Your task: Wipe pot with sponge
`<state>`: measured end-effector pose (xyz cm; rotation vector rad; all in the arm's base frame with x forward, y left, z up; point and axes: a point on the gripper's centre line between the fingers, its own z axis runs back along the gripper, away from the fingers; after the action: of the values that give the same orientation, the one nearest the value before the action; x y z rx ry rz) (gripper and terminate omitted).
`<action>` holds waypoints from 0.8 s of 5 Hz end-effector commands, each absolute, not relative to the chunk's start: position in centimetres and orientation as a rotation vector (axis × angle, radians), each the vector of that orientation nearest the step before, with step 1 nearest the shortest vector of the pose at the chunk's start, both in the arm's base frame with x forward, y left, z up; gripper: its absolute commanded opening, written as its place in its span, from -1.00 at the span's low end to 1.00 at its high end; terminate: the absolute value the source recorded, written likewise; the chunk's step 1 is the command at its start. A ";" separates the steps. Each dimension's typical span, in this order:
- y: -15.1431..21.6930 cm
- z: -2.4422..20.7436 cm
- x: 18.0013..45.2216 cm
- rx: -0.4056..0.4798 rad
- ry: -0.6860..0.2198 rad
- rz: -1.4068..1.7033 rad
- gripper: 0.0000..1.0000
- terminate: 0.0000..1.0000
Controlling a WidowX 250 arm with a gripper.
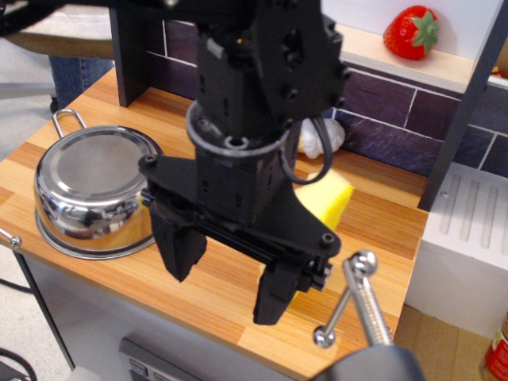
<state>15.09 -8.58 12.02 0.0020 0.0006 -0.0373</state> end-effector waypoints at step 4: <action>-8.0 15.8 21.6 -0.107 -0.100 -0.010 1.00 -1.00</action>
<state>21.51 -8.19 14.67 -0.1045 -0.0545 0.0061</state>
